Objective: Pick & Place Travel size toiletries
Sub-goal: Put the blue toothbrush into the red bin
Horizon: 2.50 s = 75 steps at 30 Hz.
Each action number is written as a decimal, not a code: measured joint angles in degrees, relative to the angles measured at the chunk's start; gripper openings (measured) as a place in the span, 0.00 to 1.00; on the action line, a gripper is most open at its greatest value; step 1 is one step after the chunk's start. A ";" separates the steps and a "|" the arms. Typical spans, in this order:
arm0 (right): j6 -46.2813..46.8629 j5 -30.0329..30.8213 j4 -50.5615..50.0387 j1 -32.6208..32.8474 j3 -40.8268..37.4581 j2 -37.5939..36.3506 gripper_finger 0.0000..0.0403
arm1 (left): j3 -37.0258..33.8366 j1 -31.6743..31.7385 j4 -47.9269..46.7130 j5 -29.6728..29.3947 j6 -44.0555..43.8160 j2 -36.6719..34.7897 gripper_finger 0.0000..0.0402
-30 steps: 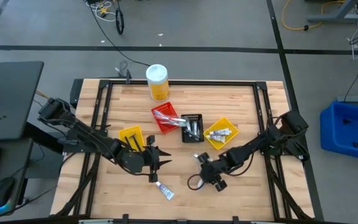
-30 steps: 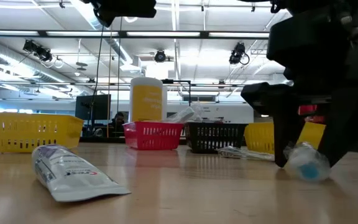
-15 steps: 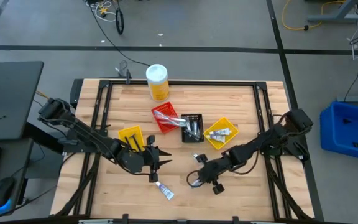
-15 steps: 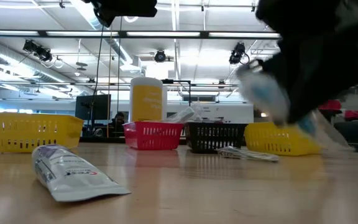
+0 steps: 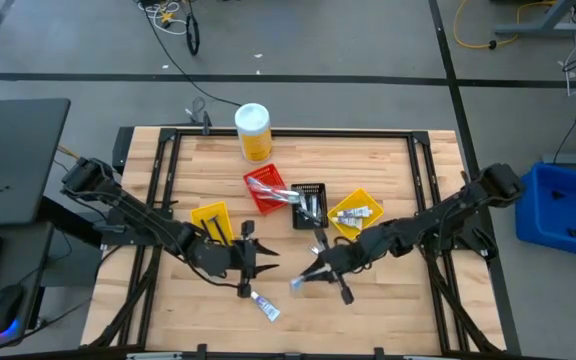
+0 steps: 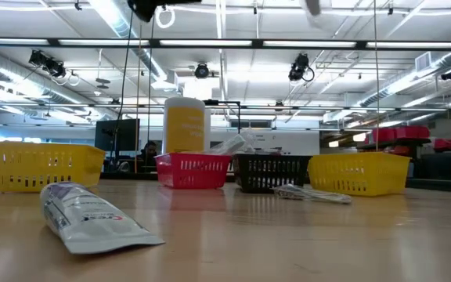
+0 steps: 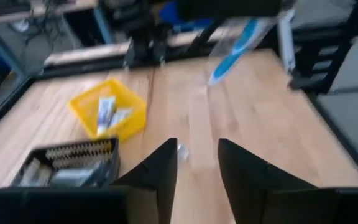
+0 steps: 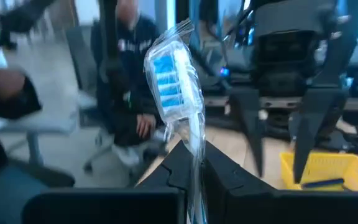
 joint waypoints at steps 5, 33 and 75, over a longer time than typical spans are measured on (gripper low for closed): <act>2.89 7.05 2.87 -0.65 0.00 0.00 0.06 | 0.00 0.31 6.98 1.70 6.39 0.00 0.42; 3.31 8.80 6.85 -5.82 0.00 0.02 0.06 | 0.00 9.31 27.83 9.84 12.26 8.02 0.54; 10.94 26.68 -29.32 -5.46 0.00 -11.27 0.45 | 0.11 15.80 -2.59 -0.78 10.83 -0.48 0.10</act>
